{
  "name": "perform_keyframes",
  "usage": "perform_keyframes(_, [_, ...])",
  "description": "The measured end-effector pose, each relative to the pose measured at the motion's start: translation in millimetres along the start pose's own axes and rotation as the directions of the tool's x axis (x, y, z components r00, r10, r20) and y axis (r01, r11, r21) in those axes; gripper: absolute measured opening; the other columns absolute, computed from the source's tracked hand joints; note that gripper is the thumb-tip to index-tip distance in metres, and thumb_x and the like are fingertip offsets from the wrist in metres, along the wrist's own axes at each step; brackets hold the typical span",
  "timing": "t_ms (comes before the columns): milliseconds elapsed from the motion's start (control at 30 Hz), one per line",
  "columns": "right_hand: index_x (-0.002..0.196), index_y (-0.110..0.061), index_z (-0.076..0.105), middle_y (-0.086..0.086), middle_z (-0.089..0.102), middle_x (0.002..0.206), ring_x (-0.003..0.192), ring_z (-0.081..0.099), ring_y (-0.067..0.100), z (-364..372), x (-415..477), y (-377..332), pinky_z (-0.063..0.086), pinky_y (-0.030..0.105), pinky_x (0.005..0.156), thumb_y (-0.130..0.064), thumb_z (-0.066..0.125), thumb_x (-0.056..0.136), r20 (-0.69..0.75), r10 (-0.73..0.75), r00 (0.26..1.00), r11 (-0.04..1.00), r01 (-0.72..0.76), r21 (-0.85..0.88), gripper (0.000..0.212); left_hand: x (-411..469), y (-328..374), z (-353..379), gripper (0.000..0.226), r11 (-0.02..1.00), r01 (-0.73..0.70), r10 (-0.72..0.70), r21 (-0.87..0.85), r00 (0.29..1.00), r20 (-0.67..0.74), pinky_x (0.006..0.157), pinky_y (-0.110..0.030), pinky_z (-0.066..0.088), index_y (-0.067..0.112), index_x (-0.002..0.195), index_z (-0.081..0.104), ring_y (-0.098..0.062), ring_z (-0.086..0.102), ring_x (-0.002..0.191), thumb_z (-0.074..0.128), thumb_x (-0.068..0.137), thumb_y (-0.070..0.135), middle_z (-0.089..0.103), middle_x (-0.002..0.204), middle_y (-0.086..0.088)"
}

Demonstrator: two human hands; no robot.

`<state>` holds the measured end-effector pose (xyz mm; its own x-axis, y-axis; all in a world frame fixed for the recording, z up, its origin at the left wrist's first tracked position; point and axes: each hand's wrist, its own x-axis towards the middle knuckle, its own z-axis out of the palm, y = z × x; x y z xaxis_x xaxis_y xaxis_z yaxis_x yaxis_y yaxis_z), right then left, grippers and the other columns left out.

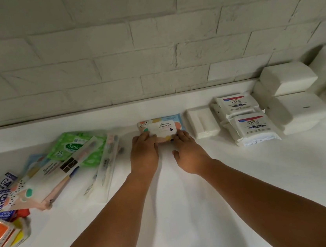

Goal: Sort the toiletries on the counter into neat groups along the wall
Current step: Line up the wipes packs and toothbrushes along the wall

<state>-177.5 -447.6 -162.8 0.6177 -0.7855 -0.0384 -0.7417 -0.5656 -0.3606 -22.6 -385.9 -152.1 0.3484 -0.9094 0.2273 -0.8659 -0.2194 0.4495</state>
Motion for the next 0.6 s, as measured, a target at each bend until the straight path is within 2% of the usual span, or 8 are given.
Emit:
perform_keyframes(100, [0.150, -0.006, 0.031, 0.015, 0.019, 0.162, 0.151, 0.011, 0.032, -3, 0, -6, 0.020, 0.043, 0.122, -0.025, 0.049, 0.097, -0.014, 0.026, 1.000, 1.000, -0.026, -0.003, 0.060, 0, 1, -8, 0.036, 1.000, 0.030, -0.029, -0.008, 0.996, 0.084, 0.101, -0.038, 0.044, 0.012, 0.131, 0.061, -0.033, 0.046, 0.127, 0.055, 0.096, 0.018, 0.051, 0.146, -0.009])
perform_keyframes(200, [0.152, -0.003, 0.026, 0.017, 0.018, 0.162, 0.150, 0.013, 0.033, -10, -1, -25, 0.022, 0.045, 0.121, -0.025, 0.052, 0.094, -0.099, 0.055, 0.994, 0.999, -0.054, 0.007, 0.067, -7, -7, -27, 0.038, 0.999, 0.013, -0.011, -0.030, 0.997, 0.080, 0.093, -0.038, 0.047, 0.017, 0.130, 0.058, -0.032, 0.051, 0.117, 0.055, 0.092, 0.020, 0.057, 0.135, -0.006])
perform_keyframes(267, [0.146, -0.002, 0.040, 0.019, 0.033, 0.155, 0.146, 0.026, 0.036, -16, -4, -45, 0.029, 0.047, 0.118, -0.021, 0.057, 0.091, -0.183, 0.016, 0.983, 1.000, -0.011, 0.028, 0.060, -13, -17, -44, 0.033, 0.998, 0.031, -0.029, -0.056, 0.999, 0.041, 0.091, -0.037, 0.046, 0.018, 0.124, 0.060, -0.030, 0.053, 0.111, 0.057, 0.091, 0.020, 0.060, 0.125, -0.004])
perform_keyframes(367, [0.126, -0.004, 0.061, 0.018, 0.056, 0.137, 0.128, 0.052, 0.036, -21, -7, -86, 0.042, 0.041, 0.106, -0.012, 0.063, 0.086, -0.268, -0.107, 0.957, 0.989, 0.131, 0.073, 0.040, -24, -43, -74, 0.030, 0.997, 0.050, -0.053, -0.052, 0.998, -0.045, 0.099, -0.037, 0.043, 0.014, 0.121, 0.064, -0.030, 0.056, 0.112, 0.060, 0.093, 0.024, 0.064, 0.123, -0.007])
perform_keyframes(467, [0.119, -0.008, 0.066, 0.012, 0.062, 0.130, 0.119, 0.059, 0.030, -20, -3, -131, 0.044, 0.034, 0.102, -0.015, 0.061, 0.089, -0.223, -0.174, 0.959, 0.975, 0.200, 0.100, 0.031, -35, -83, -107, 0.020, 0.999, 0.038, -0.036, 0.014, 0.991, -0.132, 0.088, -0.039, 0.047, 0.010, 0.107, 0.070, -0.034, 0.061, 0.095, 0.064, 0.090, 0.016, 0.070, 0.104, -0.012])
perform_keyframes(600, [0.119, -0.010, 0.066, 0.009, 0.065, 0.124, 0.112, 0.061, 0.028, -8, 8, -192, 0.049, 0.034, 0.096, -0.021, 0.056, 0.092, -0.145, -0.234, 0.961, 0.961, 0.251, 0.118, 0.031, -44, -148, -148, 0.019, 0.983, 0.155, -0.137, 0.097, 0.976, -0.172, 0.082, -0.040, 0.050, 0.011, 0.103, 0.072, -0.038, 0.063, 0.090, 0.067, 0.085, 0.013, 0.071, 0.100, -0.014])
